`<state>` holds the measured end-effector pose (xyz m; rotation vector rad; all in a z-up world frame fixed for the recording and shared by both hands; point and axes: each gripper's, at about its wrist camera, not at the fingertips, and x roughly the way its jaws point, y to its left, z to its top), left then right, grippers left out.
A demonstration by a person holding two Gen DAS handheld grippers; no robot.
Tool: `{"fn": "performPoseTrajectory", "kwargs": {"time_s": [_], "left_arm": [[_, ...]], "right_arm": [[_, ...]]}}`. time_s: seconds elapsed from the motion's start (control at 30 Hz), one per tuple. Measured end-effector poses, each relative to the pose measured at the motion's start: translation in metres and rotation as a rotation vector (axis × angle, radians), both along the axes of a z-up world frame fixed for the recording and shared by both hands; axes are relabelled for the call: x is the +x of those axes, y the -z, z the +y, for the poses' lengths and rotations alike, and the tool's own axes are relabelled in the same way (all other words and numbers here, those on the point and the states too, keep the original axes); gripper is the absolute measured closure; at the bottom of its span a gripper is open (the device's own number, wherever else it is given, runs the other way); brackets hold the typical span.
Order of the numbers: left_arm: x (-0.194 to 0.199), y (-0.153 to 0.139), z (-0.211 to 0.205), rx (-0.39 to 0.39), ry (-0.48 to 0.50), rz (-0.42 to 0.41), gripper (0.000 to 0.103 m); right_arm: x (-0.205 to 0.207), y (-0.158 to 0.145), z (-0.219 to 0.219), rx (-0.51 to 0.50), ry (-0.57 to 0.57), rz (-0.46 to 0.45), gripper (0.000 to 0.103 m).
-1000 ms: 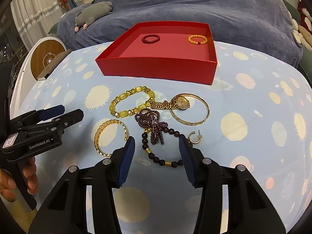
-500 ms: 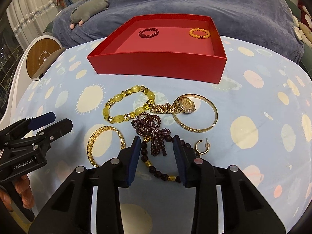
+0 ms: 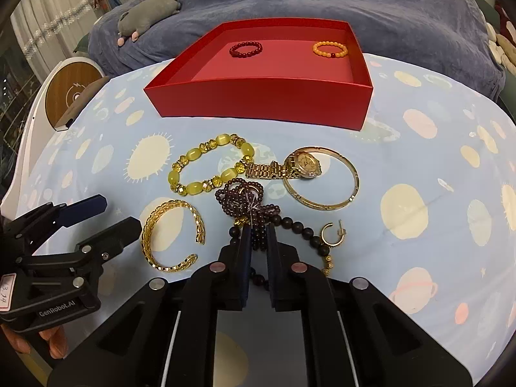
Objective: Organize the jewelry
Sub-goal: 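Grasp the gold twisted cuff with the left tool while the right tool grasps the garnet beaded bow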
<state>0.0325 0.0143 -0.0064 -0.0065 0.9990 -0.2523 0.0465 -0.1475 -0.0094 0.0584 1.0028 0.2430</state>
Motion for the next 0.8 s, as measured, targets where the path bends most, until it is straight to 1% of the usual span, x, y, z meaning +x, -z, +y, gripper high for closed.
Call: {"fn": "performPoseTrajectory", "kwargs": {"time_s": [0.33,0.4,0.47,0.5,0.57,0.6,0.67,0.73,0.8], "left_arm": [[0.002,0.014,-0.017,0.036,0.027,0.005,0.037],[0.001,0.014,-0.019,0.042,0.033,-0.01,0.04],[0.001,0.014,-0.021,0.051,0.042,-0.02,0.052],[0.001,0.014,-0.023,0.057,0.051,-0.025,0.055],[0.001,0.014,-0.026,0.07,0.063,-0.034,0.067],[0.001,0.014,-0.026,0.071,0.067,-0.036,0.071],[0.002,0.014,-0.027,0.071,0.074,-0.039,0.09],[0.003,0.013,-0.026,0.062,0.077,-0.032,0.099],[0.004,0.013,-0.025,0.055,0.075,-0.028,0.1]], "right_arm": [[-0.009,-0.014,-0.015,0.04,0.01,-0.022,0.096],[-0.011,-0.018,-0.02,0.061,0.016,-0.022,0.096],[-0.013,-0.022,-0.027,0.078,0.027,-0.024,0.096],[-0.015,-0.024,-0.03,0.084,0.033,-0.027,0.097],[-0.016,-0.027,-0.035,0.091,0.045,-0.037,0.098],[-0.017,-0.029,-0.038,0.095,0.052,-0.042,0.098],[-0.017,-0.032,-0.042,0.097,0.061,-0.048,0.099],[-0.017,-0.033,-0.044,0.095,0.067,-0.046,0.099],[-0.017,-0.03,-0.044,0.097,0.064,-0.032,0.098]]}}
